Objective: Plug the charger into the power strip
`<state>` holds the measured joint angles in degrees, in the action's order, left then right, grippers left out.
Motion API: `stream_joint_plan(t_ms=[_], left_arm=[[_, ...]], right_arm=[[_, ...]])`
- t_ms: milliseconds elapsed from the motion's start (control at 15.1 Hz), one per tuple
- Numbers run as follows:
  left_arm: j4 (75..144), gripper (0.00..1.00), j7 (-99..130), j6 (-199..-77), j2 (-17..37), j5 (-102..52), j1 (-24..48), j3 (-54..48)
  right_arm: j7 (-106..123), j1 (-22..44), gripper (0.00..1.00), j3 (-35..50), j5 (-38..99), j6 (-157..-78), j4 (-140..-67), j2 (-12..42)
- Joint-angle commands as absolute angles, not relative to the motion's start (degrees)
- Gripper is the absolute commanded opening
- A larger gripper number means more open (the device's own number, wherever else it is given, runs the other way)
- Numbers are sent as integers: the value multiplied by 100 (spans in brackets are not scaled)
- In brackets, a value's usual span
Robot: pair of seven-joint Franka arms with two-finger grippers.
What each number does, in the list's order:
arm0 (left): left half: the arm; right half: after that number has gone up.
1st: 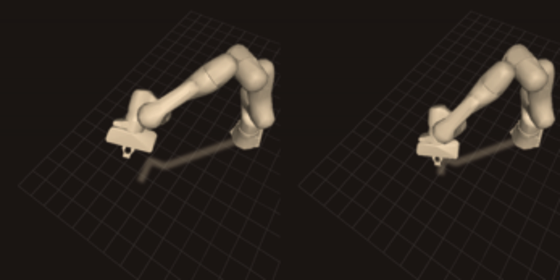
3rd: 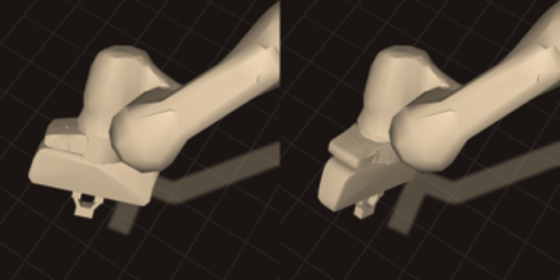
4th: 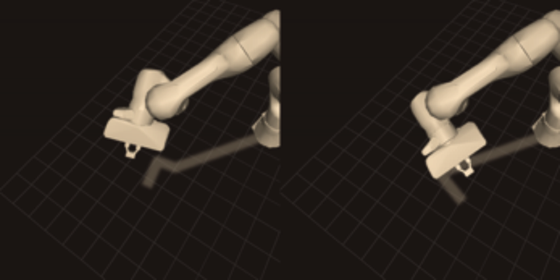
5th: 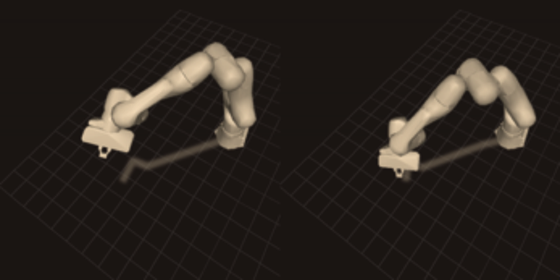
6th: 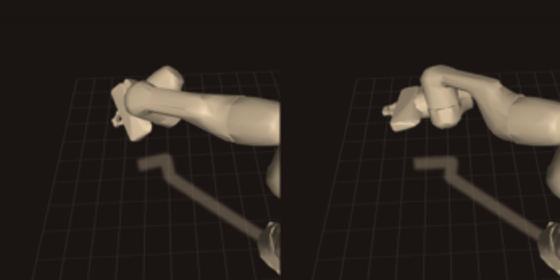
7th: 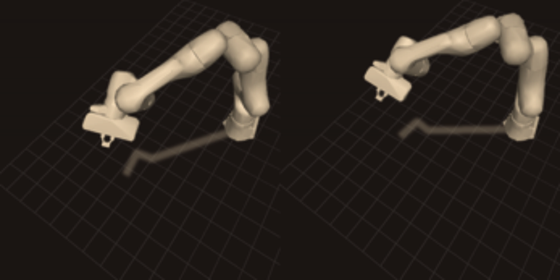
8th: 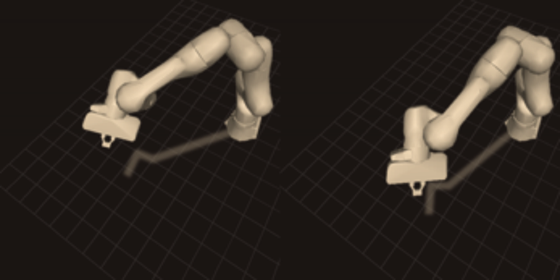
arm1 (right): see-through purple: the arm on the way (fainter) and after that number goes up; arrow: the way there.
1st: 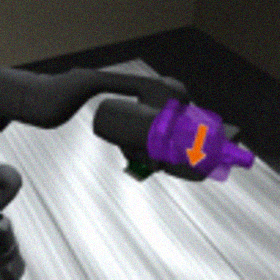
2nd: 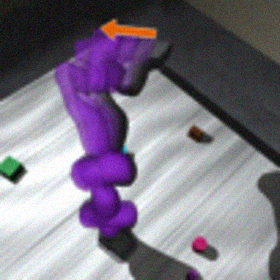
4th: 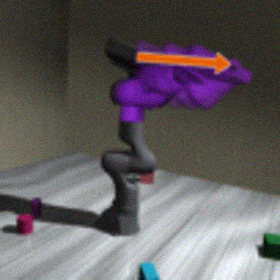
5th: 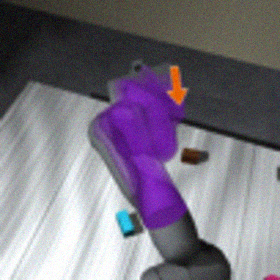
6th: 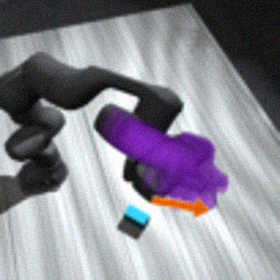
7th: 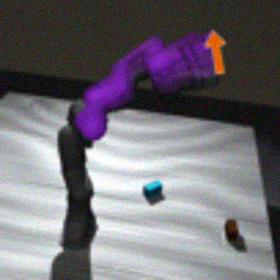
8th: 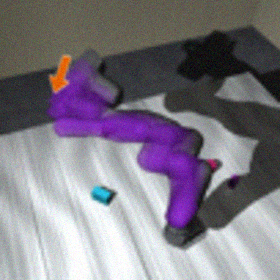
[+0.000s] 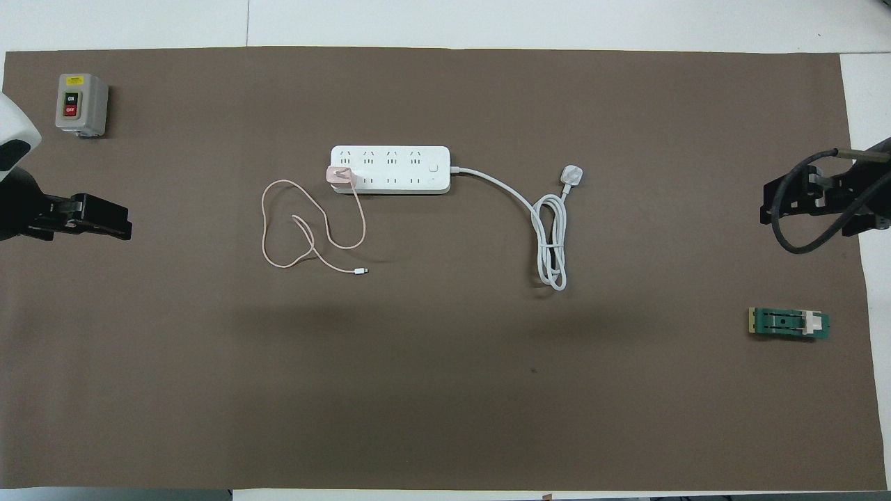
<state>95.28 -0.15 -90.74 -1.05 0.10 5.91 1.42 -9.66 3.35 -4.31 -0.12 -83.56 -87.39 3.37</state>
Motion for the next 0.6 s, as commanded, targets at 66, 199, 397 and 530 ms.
stream_joint_plan(t_ms=[66, 199, 397, 530], left_arm=[[9369, 100, -316, -8938, -44, -35, 589, 193], [9369, 100, -316, -8947, -44, -35, 589, 193], [9360, 100, -325, -8947, -44, -35, 606, 193], [9369, 100, -325, -8956, -44, -44, 624, 193]], right_arm=[[-870, 246, 100, -360, -88, -8288, -8763, 272], [-879, 246, 100, -360, -88, -8288, -8763, 272], [-879, 246, 100, -360, -97, -8288, -8763, 272], [-879, 246, 100, -360, -88, -8288, -8763, 272]])
